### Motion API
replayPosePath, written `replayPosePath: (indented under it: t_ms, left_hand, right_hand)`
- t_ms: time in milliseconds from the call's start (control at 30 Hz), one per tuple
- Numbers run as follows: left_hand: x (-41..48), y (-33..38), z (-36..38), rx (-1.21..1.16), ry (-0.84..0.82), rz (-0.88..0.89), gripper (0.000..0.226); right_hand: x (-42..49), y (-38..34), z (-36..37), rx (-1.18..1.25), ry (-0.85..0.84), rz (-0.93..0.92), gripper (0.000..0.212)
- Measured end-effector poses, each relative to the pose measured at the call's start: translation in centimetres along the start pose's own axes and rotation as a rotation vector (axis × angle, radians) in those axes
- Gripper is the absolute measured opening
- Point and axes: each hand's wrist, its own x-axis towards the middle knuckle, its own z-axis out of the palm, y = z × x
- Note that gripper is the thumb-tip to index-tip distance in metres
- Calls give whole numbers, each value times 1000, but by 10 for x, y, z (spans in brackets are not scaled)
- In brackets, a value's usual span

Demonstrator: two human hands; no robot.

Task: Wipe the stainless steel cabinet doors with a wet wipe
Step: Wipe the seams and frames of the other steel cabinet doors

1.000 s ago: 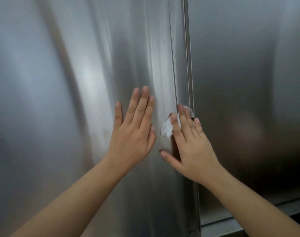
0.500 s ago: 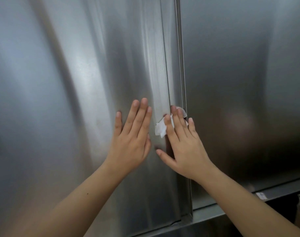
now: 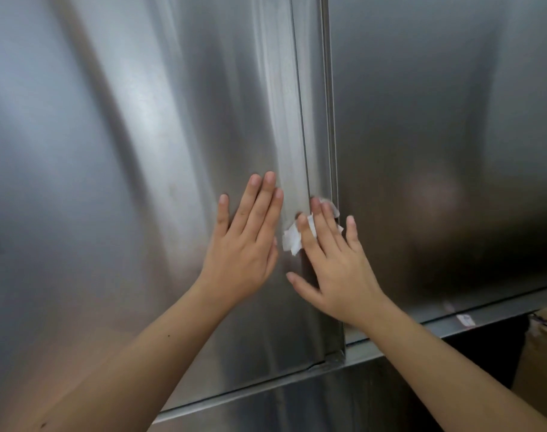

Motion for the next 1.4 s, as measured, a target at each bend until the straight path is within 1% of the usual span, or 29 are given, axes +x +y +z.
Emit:
replayPosePath:
  t_ms: [67,167,300,400,467,567,667,767,833,900,1000,1100,1167,1300,1400]
  left_hand:
    - [0,-1,-1,1,-4,7,68]
    - [-2,-1,-2,-5,-6,9,65]
    - [-10,3,2,-12,-31,28,62]
    - [-17,6,4,11,-47,79,60]
    - [-22,8,5,26,-60,112,61]
    - [-29,11,5,15,-71,151,63]
    - [-32,12,6,17,-68,178,65]
    - [-35,16,8,-7,-74,161,63]
    - [-38,18,10,-6,-79,154,63]
    - [-42,19,11,-2,-90,165,62]
    - [-43,21,11,15,-103,170,62]
    - [-42,22,10,18,-110,164,64]
    - [-42,22,10,17,-109,168,64]
    - [-42,22,11,21,-118,170,64]
    - [-42,22,11,15,-132,170,63]
  right_hand:
    - [8,0,-1,5,21,5,79]
    - [-9,-2,9,21,-2,9,80]
    - [-67,-7,32,16,-130,11,83]
    - [-96,-13,43,-7,-214,61,83]
    - [-97,-15,44,-7,-204,77,84]
    - [-75,-15,35,9,-120,62,82]
    - [-46,-10,27,23,-50,85,78]
    - [-48,-10,29,31,-61,92,78]
    - [-71,-12,38,28,-104,89,80]
    - [-106,-17,49,19,-182,88,81]
    - [-151,-25,64,6,-298,108,73]
    - [-164,-27,68,-1,-388,146,72]
    - [-159,-26,67,7,-373,136,72]
    - [-120,-28,58,47,-217,194,74]
    - [-103,-25,55,42,-206,195,78]
